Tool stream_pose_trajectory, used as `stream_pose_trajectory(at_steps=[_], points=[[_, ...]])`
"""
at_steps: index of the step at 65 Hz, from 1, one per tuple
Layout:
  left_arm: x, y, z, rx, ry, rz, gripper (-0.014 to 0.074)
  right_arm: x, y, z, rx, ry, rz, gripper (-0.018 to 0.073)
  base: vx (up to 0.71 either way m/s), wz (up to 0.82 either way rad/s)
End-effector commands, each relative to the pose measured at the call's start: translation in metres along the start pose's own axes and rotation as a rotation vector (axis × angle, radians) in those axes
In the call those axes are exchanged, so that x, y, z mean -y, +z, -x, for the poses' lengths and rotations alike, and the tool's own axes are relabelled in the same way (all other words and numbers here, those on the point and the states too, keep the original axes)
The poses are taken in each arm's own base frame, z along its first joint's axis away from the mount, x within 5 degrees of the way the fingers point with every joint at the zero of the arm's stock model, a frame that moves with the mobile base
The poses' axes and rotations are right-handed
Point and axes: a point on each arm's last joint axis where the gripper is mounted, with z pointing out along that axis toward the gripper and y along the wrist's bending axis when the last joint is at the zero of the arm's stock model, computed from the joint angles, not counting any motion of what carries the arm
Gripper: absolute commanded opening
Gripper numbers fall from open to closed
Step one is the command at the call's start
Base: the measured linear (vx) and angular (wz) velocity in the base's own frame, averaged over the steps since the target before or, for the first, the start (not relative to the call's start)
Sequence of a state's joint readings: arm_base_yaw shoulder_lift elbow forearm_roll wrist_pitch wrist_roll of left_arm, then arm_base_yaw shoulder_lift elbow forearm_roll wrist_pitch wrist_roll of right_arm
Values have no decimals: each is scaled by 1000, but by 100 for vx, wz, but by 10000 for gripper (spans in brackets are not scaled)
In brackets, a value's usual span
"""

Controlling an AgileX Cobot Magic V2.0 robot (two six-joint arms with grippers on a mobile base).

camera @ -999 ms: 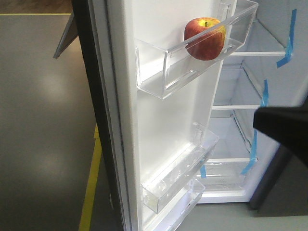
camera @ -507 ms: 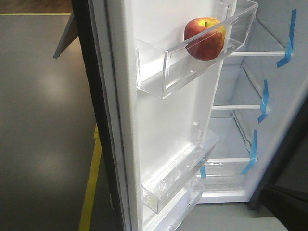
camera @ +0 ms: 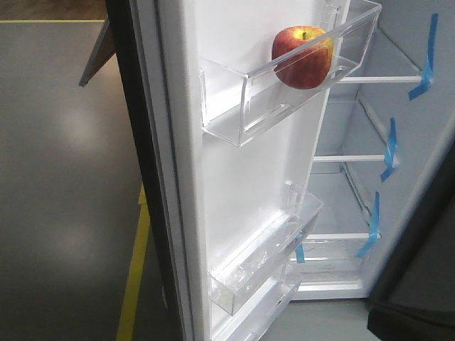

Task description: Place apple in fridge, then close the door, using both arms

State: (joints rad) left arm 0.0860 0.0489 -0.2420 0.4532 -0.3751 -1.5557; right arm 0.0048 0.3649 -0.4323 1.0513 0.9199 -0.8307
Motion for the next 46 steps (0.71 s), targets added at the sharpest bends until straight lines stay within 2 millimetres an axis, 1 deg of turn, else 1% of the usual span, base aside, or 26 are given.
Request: stream_pose_trajectory(at_steps=[1, 7, 14, 20, 22, 30, 33, 34, 41, 42, 46], points=[[24, 24, 11, -40, 63, -37, -6, -1, -2, 14, 90, 22, -10, -5, 0, 0], [30, 48, 16, -69, 99, -15, -6, -1, -3, 16, 112, 37, -9, -5, 0, 0], [24, 82, 18, -111, 89, 39, -6, -2, -3, 17, 122, 51, 7, -5, 0, 0], [14, 111, 15, -161, 76, 46, -6, -3, -3, 17, 118, 54, 18, -5, 0, 0], [7, 124, 11, -193, 73, 47, -6, -3, -3, 17, 118, 54, 18, -5, 0, 0], [-8, 163, 0, -282, 57, -8, -2, -4, -3, 18, 126, 62, 26, -5, 0, 0], [-19, 179, -5, -321, 33, -5, 0, -4, -3, 18, 127, 63, 26, -5, 0, 0], [-20, 184, -6, -329, 25, -13, 2, -4, -3, 18, 128, 63, 25, -5, 0, 0], [-35, 212, -18, -432, -10, -63, 28, -3, -3, 18, 131, 63, 22, -5, 0, 0], [-39, 216, -21, -450, -20, -61, 33, -3, -3, 18, 131, 63, 22, -5, 0, 0], [-46, 231, -27, -506, -63, -85, 64, -3, -3, 18, 131, 63, 22, -5, 0, 0]])
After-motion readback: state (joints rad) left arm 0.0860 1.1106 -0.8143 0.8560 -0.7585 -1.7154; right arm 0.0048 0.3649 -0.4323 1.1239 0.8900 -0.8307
